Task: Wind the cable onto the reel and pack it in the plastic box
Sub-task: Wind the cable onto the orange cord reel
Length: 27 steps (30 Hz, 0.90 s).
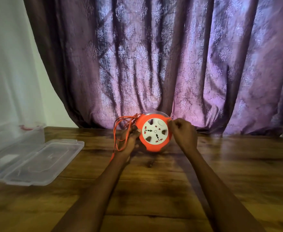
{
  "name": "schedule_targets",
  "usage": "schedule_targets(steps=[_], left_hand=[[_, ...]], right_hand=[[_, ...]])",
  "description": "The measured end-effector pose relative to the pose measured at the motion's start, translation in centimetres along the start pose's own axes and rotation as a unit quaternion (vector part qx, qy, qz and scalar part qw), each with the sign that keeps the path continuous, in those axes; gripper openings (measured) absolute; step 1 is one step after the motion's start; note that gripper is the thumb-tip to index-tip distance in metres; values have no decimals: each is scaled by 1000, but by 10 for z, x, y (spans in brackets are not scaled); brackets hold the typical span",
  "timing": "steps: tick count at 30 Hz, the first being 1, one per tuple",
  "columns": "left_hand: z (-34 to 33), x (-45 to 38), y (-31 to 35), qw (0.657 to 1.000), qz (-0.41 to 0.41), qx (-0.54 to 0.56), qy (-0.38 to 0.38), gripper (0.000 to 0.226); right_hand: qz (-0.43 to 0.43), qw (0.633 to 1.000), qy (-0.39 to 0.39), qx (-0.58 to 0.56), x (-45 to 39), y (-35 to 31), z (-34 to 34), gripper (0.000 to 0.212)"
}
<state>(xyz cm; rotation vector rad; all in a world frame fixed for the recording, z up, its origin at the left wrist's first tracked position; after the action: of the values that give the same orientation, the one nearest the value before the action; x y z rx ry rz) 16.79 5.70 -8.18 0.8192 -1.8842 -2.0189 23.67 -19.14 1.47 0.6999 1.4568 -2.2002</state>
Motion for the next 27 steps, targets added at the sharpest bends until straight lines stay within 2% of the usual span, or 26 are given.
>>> schedule_targets(steps=[3,5,7,10,12,13,15,17,18,21,24,27], left_hand=[[-15,4,21,997,13,8,-75,9],[-21,6,12,994,19,0,-109,10],[-30,12,7,989,43,17,-143,12],[-48,23,11,980,49,24,-190,16],[-53,28,11,977,46,14,-209,20],[-55,28,12,976,43,9,-215,19],[-56,32,18,974,33,-14,-226,17],[-57,31,21,971,16,-40,-237,27],[-58,32,22,968,7,-49,-246,30],[-63,37,23,958,-6,-45,-285,31],[-71,41,20,947,4,-29,-319,34],[-74,45,22,939,13,12,-342,42]], right_hand=[[143,988,46,-24,-5,-35,18,21],[221,975,6,-35,-7,-57,16,16],[257,962,-81,-39,-9,-72,3,29],[212,938,-271,-39,-2,-78,-41,48],[176,916,-360,-38,6,-81,-65,50],[180,911,-372,-19,6,-83,-71,44],[204,909,-362,31,0,-86,-75,23],[204,914,-348,40,-8,-85,-73,3],[193,920,-338,38,-14,-83,-72,11],[125,944,-304,36,-33,-68,-70,18],[16,953,-292,-79,-43,-50,-65,22],[-55,950,-264,-156,-47,-31,-55,24]])
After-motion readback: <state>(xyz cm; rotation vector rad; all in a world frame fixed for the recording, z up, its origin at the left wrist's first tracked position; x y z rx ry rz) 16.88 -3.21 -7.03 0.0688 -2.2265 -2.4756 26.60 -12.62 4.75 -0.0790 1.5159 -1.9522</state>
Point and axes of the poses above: each hand's wrist, its own x-axis away from the middle knuckle, its own z-axis out of the back of the hand, y = z × x, the point moved 10 cm from there along -x, towards the middle knuckle, and after that the axes turned 10 degrees about -x, right-handed, at the moved point
